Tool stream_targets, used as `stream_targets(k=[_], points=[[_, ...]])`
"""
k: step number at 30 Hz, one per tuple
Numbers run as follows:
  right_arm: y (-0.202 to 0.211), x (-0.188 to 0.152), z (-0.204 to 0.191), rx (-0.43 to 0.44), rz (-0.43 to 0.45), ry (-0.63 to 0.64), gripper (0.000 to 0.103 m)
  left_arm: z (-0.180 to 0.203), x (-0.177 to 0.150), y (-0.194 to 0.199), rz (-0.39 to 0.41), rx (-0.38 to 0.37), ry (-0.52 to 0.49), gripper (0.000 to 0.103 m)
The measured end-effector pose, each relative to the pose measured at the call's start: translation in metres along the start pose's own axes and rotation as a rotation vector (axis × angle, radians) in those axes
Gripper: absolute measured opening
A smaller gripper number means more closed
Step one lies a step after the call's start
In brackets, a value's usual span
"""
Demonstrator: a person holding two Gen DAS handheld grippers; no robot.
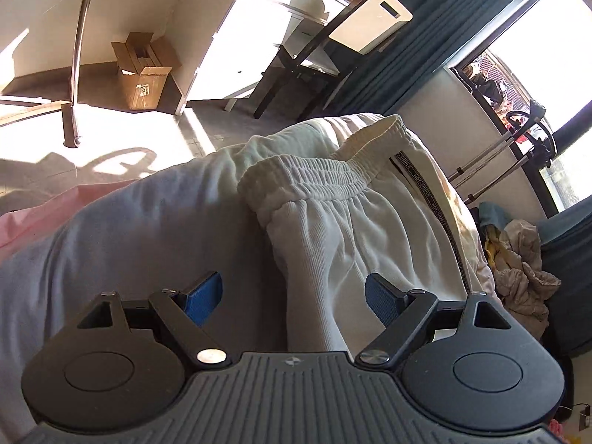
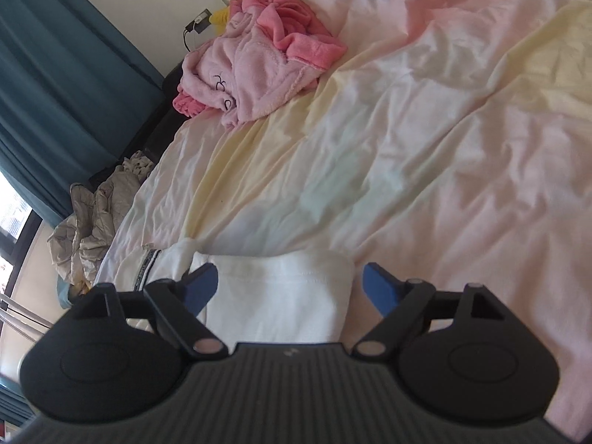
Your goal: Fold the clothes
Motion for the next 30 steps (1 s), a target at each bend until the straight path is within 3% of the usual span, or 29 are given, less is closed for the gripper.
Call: stream_targets(k=[4,10,13,14,16,18,20,24,25,26,30], points=[[-0.024,-0.006,0.017,0.074,-0.115,-0.152,0.086,-0.005,-0.002,-0.014,-0.078,-0.05,0.05,0.087],[-0.032,-0.011,-0.012,0.207,-0.161,-0.053,0.085,-0.016,-0.006,-0.022,-0.136,-0.125,0.127,0.087],[-0.033,-0.012,-0.017,0.198,-0.158,-0.028,0.084,-0.016,-0.006,-0.025,-0.133,-0.148,0.135,0.086],[-0.035,-0.012,-0.015,0.189,-0.162,-0.039,0.079,-0.016,-0.006,-0.028,-0.138,-0.163,0.147,0.085],[-0.038,-0.011,-0.01,0.167,-0.17,-0.065,0.058,-0.017,-0.006,-0.034,-0.154,-0.191,0.178,0.083],[-0.039,-0.01,-0.003,0.141,-0.172,-0.09,0.019,-0.015,-0.008,-0.039,-0.168,-0.201,0.184,0.076],[-0.036,-0.009,0.0,0.144,-0.157,-0.094,0.006,-0.012,-0.011,-0.041,-0.172,-0.188,0.167,0.066],[-0.022,-0.009,-0.012,0.176,-0.108,-0.023,0.006,-0.005,-0.014,-0.041,-0.154,-0.147,0.124,0.053],[-0.018,-0.009,-0.016,0.18,-0.092,0.002,0.006,-0.004,-0.015,-0.042,-0.152,-0.145,0.12,0.04],[-0.015,-0.01,-0.02,0.182,-0.076,0.027,0.006,-0.005,-0.015,-0.041,-0.148,-0.138,0.117,0.019],[-0.001,-0.009,-0.029,0.213,-0.011,0.077,0.005,-0.008,-0.014,-0.029,-0.12,-0.188,0.149,0.012]])
Point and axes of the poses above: each gripper's, at about its wrist camera, not at the fingertips, and y roughly against the way its jaws point, z to its right, x to its top, the point moved 3 cm from there along -y, roughly the way its jaws point, and after that the axes turned 14 degrees about -z, right-handed, at the moved point
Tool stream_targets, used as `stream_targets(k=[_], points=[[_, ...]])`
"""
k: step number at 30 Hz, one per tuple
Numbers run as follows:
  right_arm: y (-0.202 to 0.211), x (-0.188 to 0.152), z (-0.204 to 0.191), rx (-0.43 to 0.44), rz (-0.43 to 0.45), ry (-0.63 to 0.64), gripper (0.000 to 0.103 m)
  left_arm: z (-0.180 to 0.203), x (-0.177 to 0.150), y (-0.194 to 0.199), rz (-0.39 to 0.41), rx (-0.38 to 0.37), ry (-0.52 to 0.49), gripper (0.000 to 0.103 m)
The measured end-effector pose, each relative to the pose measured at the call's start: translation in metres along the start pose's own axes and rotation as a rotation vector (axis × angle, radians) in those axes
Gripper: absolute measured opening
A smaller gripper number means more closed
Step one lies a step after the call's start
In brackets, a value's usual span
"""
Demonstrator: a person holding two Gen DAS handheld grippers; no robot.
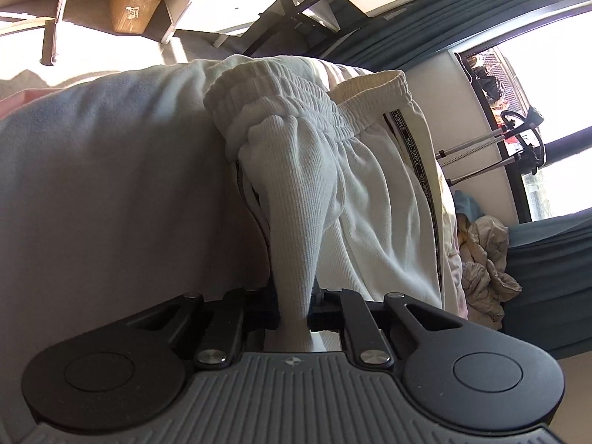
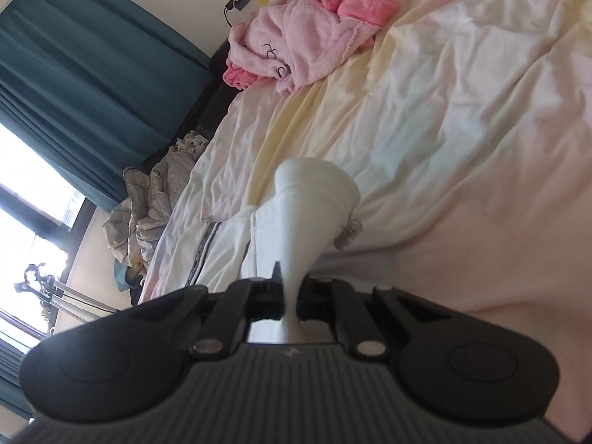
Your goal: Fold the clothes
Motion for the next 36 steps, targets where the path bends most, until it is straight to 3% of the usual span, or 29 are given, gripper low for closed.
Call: stream_targets(k=[6,9,14,20,26,32,36], points=[[0.023,0.018,-0.016,0.07,0.058,-0.014,0.005,0.03,-0.004,0.038,0.089,-0.139,-0.062,0.012],[0.014,0.029,-0.037,0.077,0.057,-0.019,0.005,0.071,0.012,0.031,0.101,-0.143,-0.095,0.012],[-0.043,0.055,-0.086,0.047,0.015,-0.043,0.005,0.147,0.053,-0.009,0.113,-0.11,-0.166,0.012],[-0.146,0.077,-0.158,-0.04,0.009,0.077,0.005,0.224,0.109,-0.102,0.127,-0.026,-0.216,0.012],[-0.25,0.089,-0.209,-0.113,-0.006,0.224,0.005,0.275,0.156,-0.212,0.134,0.121,-0.267,0.012],[-0.334,0.086,-0.214,-0.218,-0.063,0.318,0.005,0.285,0.17,-0.288,0.13,0.281,-0.312,0.014],[-0.352,0.085,-0.205,-0.213,-0.101,0.357,0.007,0.283,0.171,-0.293,0.118,0.305,-0.354,0.017]])
Point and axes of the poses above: each gripper's, at about its wrist camera, not at the fingertips, and y roughly against the way its jaws point, z to its right, x to its top, the point moved 3 cm from there along -y, roughly the way its jaws point, and after that the axes turned 14 degrees about -z, right-handed, at the moved point
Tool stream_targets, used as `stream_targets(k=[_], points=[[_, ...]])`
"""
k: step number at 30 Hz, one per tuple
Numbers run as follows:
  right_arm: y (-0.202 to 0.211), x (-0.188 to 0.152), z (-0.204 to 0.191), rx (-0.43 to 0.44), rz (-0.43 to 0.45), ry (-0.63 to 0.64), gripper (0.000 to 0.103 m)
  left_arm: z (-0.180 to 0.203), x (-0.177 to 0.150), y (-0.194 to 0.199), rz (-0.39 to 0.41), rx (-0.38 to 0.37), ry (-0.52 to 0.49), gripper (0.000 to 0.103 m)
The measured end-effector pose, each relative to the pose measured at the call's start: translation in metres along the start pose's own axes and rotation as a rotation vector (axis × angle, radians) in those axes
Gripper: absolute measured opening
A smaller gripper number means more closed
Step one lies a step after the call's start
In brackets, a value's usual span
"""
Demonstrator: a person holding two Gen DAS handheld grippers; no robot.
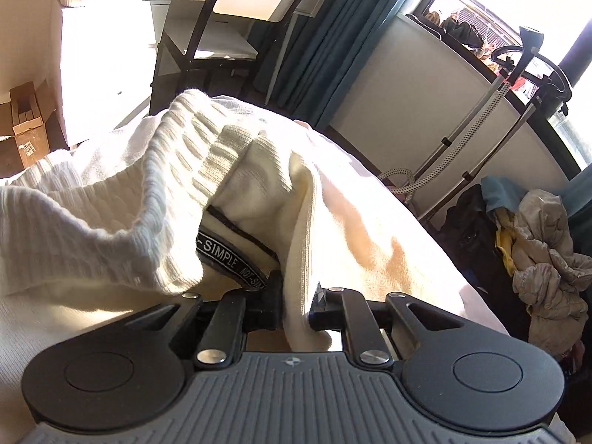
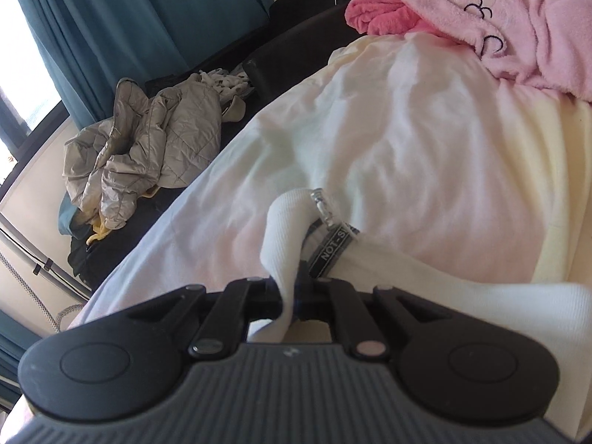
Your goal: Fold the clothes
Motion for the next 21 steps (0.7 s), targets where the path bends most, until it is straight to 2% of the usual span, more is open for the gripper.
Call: stream_targets(k=[2,3,4,5,6,10,13,16,19,21], points=[[0.002,0.003,0.003,0.03,-0.025,0.023,0.013,-0.003,-0.001,0.006,-0.014,-0.016,-0.021,0.025],[0.003,0.004,0.004,0.047,-0.038,0.033,0.019,-0.006,-0.002,0.011,-0.021,-0.028,-0.027,0.028],[0.009,0.005,0.006,0.075,-0.049,0.034,0.025,-0.008,-0.004,0.017,-0.021,-0.039,-0.029,0.04],[0.017,0.005,0.009,0.097,-0.054,0.03,0.046,-0.011,-0.006,0.024,-0.017,-0.047,-0.029,0.056],[0.026,0.002,0.011,0.106,-0.049,0.028,0.059,-0.014,-0.01,0.033,-0.011,-0.074,-0.037,0.062],[0.067,-0.013,0.02,0.127,-0.018,0.053,0.059,-0.026,-0.034,0.064,-0.031,-0.206,-0.084,0.073],[0.091,-0.033,0.03,0.125,-0.027,0.062,0.059,-0.045,-0.068,0.086,-0.038,-0.252,-0.105,0.074],[0.114,-0.054,0.047,0.173,-0.051,0.007,0.06,-0.072,-0.101,0.106,-0.033,-0.293,-0.058,0.074],[0.137,-0.073,0.064,0.21,-0.063,-0.028,0.062,-0.106,-0.133,0.12,-0.051,-0.343,0.037,0.074],[0.144,-0.086,0.076,0.223,-0.093,-0.046,0.066,-0.124,-0.144,0.121,-0.092,-0.325,0.098,0.074]])
Point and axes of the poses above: each gripper's, at about its wrist camera, not at the fingertips, and y roughly against the way its jaws point, z to its right, x to its top, the point moved 3 cm from there along -y, roughly the way its jaws point, and after that the axes turned 14 degrees about -z, right-handed, at the moved point
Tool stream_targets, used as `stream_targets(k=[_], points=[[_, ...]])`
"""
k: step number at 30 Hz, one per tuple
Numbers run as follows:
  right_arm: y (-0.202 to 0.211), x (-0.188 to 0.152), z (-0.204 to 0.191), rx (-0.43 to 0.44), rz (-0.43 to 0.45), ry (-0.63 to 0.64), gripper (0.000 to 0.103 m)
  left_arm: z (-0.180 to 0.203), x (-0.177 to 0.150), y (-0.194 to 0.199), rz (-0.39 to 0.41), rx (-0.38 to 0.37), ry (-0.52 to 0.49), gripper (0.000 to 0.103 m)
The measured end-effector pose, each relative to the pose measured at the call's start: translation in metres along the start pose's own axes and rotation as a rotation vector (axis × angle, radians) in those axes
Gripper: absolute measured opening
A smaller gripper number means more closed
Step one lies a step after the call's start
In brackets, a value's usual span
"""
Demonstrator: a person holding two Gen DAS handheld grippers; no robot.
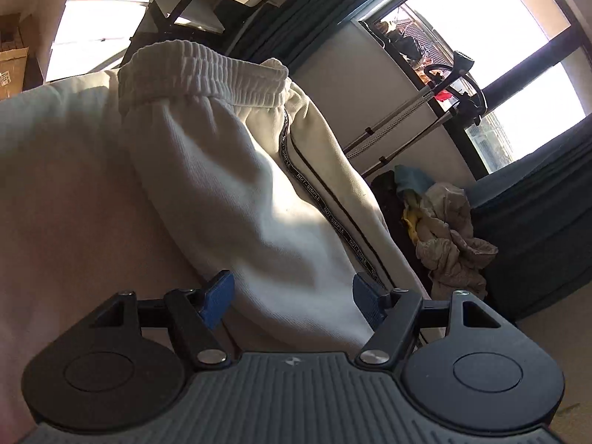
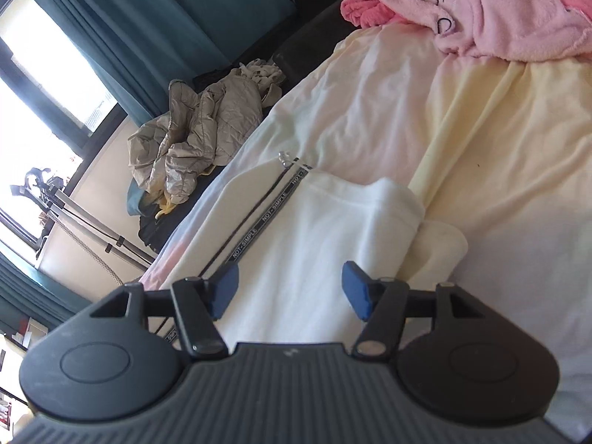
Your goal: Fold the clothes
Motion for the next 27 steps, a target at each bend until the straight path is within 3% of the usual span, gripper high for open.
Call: stream_targets(k=[2,4,10,16,19,21,23,27], points=[[0.005,-0.013,0.011,0.016,-0.035,-0.022,0.07,-0.013,-0.006,0.006,-0.019,0.038,0.046,0.074],[0.005,-0.025,0.022,0.037,-0.076,-0.042,0.073,-0.02,-0.008,0.015,0.01,0.099,0.038,0.074],[-0.017,-0.043,0.04,0.104,-0.119,-0.102,0.074,-0.043,0.01,-0.001,0.016,-0.001,0.116,0.075],[-0.042,-0.033,0.034,0.132,0.017,-0.054,0.074,-0.045,0.038,-0.024,0.11,-0.086,0.077,0.076],[-0.052,-0.027,0.036,0.106,0.085,-0.072,0.056,-0.041,0.046,-0.036,0.146,-0.072,0.068,0.065],[-0.057,-0.023,0.039,0.078,0.114,-0.097,0.034,-0.036,0.048,-0.04,0.168,-0.051,0.065,0.052],[-0.059,-0.02,0.039,0.055,0.129,-0.099,0.026,-0.032,0.048,-0.042,0.184,-0.036,0.075,0.027],[-0.052,-0.017,0.031,-0.001,0.139,-0.083,0.017,-0.028,0.047,-0.031,0.225,-0.1,0.103,0.015]])
Point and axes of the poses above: each gripper's, at about its wrist camera, not at the fingertips, and y roughly against the way its jaws point, z to its right, x to its top, the point moved 3 cm from there along -y, roughly the way its jaws point, and after that the axes turned 14 degrees about -z, right-handed, at the moved point
